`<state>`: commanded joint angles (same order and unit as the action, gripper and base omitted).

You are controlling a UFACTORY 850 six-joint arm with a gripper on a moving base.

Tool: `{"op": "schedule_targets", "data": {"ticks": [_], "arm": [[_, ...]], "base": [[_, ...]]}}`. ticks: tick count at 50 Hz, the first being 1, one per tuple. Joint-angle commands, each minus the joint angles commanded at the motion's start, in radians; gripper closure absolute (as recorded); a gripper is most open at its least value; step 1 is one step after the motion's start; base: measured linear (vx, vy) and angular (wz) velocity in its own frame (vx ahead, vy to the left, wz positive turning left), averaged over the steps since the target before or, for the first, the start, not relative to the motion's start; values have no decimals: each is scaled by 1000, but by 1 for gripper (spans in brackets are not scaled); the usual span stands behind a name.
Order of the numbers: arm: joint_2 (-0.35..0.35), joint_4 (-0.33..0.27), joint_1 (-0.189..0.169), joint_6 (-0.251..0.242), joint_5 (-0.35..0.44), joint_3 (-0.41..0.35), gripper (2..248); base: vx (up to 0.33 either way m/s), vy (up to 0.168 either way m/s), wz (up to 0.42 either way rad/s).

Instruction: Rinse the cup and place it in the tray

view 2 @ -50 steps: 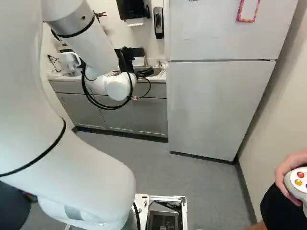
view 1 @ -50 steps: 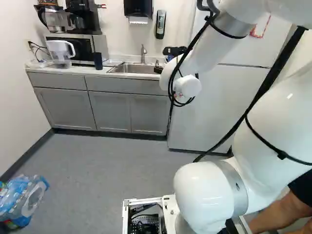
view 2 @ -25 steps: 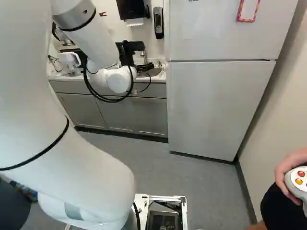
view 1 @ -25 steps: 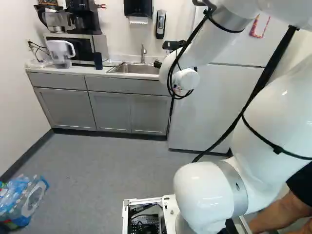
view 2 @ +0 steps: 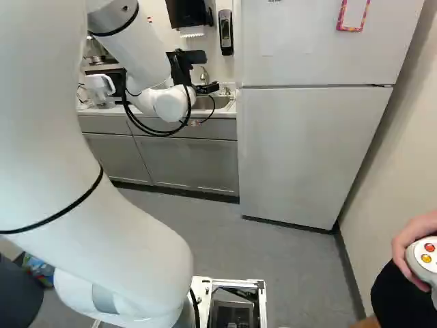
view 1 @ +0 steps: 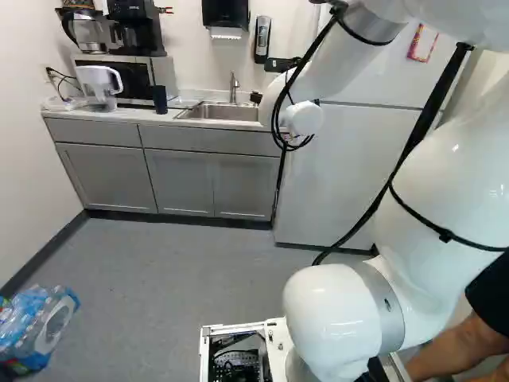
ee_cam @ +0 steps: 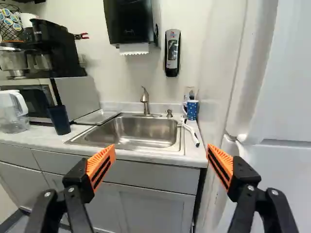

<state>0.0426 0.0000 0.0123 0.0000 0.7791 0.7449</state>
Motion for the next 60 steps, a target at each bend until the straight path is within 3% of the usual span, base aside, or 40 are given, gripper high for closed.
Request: {"op": "schedule_targets", "data": {"ticks": [60], "arm": [[-55, 0, -1, 0, -166, 183, 3]], "base": [[0, 0, 0]]}}
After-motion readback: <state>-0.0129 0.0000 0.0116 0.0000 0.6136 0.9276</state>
